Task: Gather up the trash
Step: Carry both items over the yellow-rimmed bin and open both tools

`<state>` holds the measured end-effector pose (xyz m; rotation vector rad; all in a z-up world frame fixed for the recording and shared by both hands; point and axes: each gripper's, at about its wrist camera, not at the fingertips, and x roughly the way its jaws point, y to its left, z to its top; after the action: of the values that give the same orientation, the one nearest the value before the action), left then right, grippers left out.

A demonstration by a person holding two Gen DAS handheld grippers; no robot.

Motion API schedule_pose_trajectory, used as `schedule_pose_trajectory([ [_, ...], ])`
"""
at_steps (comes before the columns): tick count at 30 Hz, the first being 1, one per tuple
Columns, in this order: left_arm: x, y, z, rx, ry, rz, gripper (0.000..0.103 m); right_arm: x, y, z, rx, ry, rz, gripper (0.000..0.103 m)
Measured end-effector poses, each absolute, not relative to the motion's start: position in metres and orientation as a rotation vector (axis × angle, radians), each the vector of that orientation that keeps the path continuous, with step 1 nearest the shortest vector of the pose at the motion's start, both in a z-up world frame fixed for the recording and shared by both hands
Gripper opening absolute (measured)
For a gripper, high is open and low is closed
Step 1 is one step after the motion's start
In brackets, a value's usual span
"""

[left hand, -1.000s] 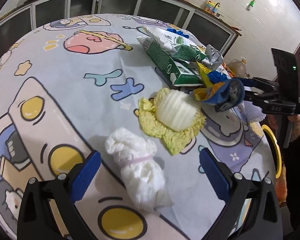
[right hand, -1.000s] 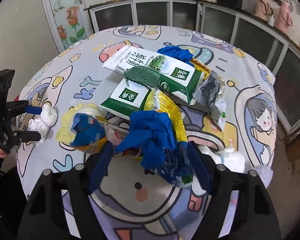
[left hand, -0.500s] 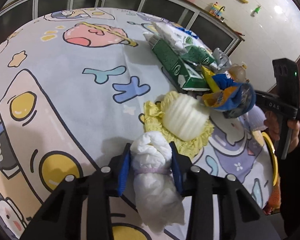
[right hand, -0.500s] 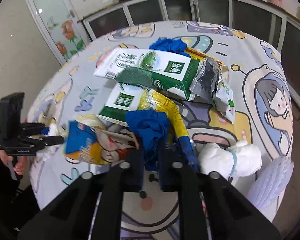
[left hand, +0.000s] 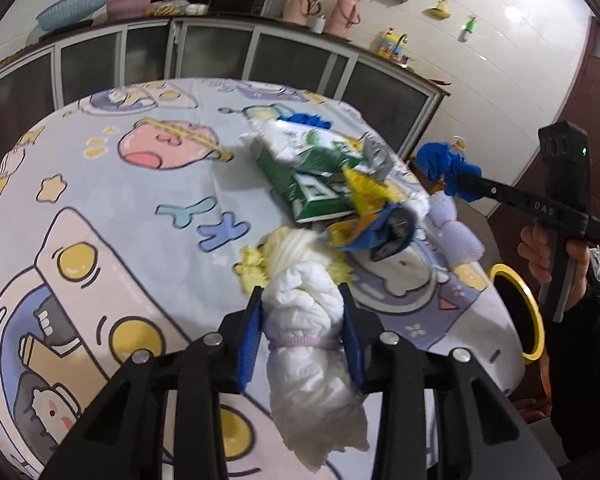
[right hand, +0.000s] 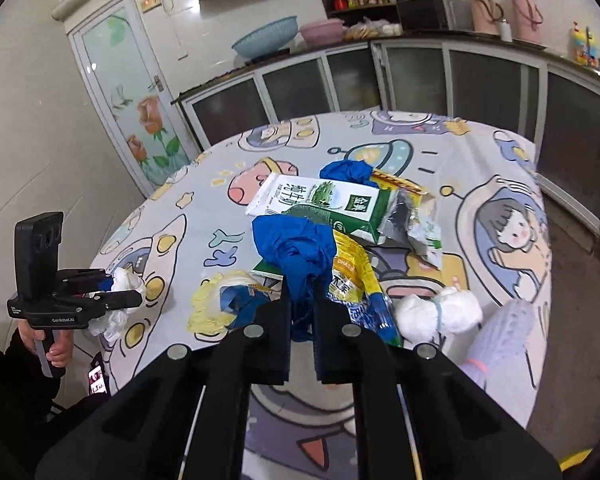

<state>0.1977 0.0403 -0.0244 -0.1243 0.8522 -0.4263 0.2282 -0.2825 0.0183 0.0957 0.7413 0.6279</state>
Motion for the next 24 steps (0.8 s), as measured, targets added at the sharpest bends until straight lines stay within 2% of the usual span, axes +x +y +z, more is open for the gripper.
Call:
schedule_pose_trajectory([
  [14, 0.188, -0.066, 0.015, -0.015, 0.778, -0.629, 0.034, 0.134, -0.404, 0.017, 0.248, 0.658, 0.378, 0.009],
  [24, 0.176, -0.215, 0.027, 0.106, 0.733, -0.903, 0.034, 0.046, -0.510, -0.010, 0.353, 0.629, 0.050, 0.009],
])
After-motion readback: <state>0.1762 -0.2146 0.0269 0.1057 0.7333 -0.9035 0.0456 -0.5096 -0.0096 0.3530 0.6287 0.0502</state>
